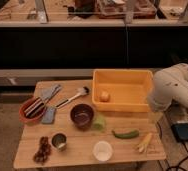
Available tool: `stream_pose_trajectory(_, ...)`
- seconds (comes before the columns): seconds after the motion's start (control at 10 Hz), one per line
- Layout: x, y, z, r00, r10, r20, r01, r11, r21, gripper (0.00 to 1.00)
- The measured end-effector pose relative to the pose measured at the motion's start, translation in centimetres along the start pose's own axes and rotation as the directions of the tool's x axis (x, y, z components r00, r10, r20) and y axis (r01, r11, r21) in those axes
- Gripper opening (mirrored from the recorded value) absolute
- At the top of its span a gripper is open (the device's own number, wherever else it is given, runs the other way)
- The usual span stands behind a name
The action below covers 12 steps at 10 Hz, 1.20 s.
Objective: Place banana in table surface
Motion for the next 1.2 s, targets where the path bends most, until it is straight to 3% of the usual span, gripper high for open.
stream_pose_trajectory(0.6,0.0,0.0,0.0,1.000,0.000,0.000,0.000,1.000,0.000,0.65)
stream_pose_trajectory(0.8,0.2,0.3,0.4,0.998,-0.059,0.023,0.059,0.998,-0.016,0.65)
stream_pose_trajectory(1.0,1.2,2.3,0.9,0.980,-0.183,0.077,0.186,0.982,-0.028,0.65)
stream_pose_trajectory(1.2,1.9,5.4,1.3,0.949,-0.283,0.142,0.287,0.958,-0.010,0.65)
